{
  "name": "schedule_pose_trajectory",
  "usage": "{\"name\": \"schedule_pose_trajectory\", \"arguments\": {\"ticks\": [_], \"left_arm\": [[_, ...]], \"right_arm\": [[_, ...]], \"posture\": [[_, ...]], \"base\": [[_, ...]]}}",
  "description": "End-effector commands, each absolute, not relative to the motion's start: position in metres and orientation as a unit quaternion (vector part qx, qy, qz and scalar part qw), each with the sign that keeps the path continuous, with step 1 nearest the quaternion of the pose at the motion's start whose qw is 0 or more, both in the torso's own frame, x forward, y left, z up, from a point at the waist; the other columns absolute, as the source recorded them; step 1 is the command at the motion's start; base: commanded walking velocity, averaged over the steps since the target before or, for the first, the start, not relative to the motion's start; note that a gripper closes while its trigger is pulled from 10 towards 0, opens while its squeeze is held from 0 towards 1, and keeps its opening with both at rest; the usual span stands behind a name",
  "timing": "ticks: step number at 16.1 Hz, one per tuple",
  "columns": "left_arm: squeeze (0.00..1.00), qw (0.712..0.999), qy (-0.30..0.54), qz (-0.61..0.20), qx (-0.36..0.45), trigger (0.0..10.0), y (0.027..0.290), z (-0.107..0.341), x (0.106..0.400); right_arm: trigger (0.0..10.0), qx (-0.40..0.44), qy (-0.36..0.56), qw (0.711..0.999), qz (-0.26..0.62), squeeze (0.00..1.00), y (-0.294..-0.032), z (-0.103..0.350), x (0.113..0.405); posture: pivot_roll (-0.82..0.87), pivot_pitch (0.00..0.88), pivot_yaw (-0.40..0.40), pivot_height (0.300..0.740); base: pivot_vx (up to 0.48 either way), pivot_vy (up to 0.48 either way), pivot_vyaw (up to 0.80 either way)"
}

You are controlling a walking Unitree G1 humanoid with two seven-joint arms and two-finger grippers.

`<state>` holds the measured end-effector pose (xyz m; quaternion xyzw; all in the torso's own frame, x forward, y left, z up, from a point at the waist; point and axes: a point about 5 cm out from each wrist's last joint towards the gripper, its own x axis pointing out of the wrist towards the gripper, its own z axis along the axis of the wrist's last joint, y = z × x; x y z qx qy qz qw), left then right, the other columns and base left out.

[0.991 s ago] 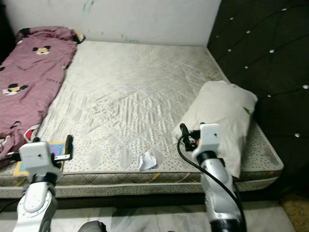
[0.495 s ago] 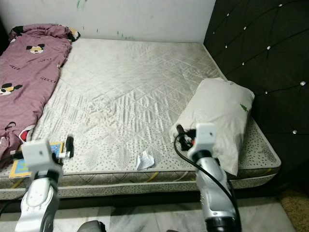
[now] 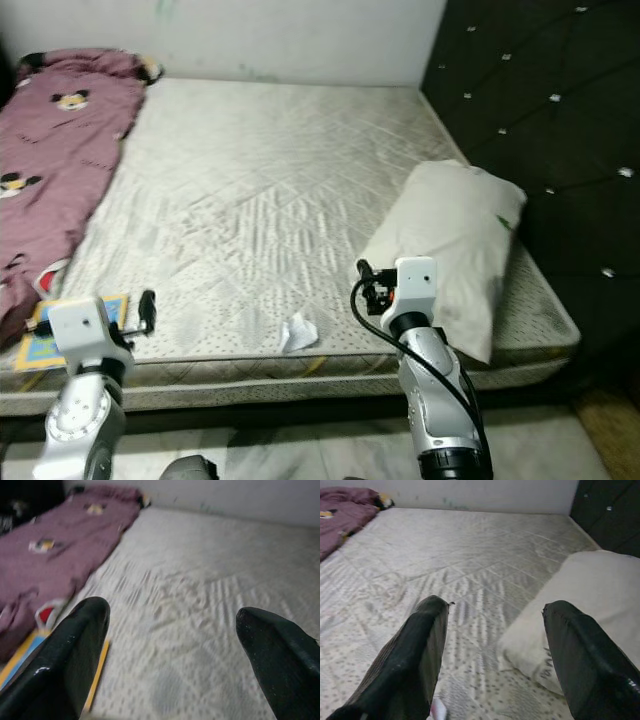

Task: Clean up the room

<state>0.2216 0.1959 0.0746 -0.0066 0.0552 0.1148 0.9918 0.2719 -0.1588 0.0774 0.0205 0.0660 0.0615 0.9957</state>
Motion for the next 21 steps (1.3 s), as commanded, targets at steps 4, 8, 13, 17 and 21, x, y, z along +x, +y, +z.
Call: {"name": "schedule_pose_trajectory", "arguments": {"ticks": [4,8,13,17,21], "left_arm": [[0.0,0.994,0.048,0.1,-0.005,10.0,0.1889,0.0759,0.2286],[0.0,0.994,0.052,0.1,-0.009,10.0,0.1895,0.0759,0.2292],[0.0,0.994,0.048,0.094,-0.015,10.0,0.1894,0.0768,0.2331],[0.0,0.995,0.047,0.091,-0.017,10.0,0.1885,0.0769,0.2343],[0.0,0.995,0.048,0.09,-0.02,10.0,0.1879,0.0765,0.2352]], "right_arm": [[10.0,-0.002,0.071,0.995,0.065,0.0,-0.1599,0.0783,0.2745],[10.0,0.01,0.072,0.995,0.062,0.0,-0.1594,0.0783,0.2751],[10.0,0.018,0.07,0.996,0.056,0.0,-0.1603,0.0799,0.2775],[10.0,0.018,0.07,0.996,0.057,0.0,-0.1607,0.0806,0.2784],[10.0,0.017,0.07,0.996,0.057,0.0,-0.1614,0.0811,0.2793]], "posture": [[-0.01,0.0,-0.066,0.74],[-0.02,0.0,-0.064,0.74],[-0.03,0.0,-0.059,0.74],[-0.03,0.0,-0.059,0.74],[-0.03,0.0,-0.061,0.74]], "base": [[0.0,0.0,0.2],[0.0,0.0,0.8],[0.0,0.0,0.09],[0.06,0.0,0.0],[0.25,0.0,0.0]]}}
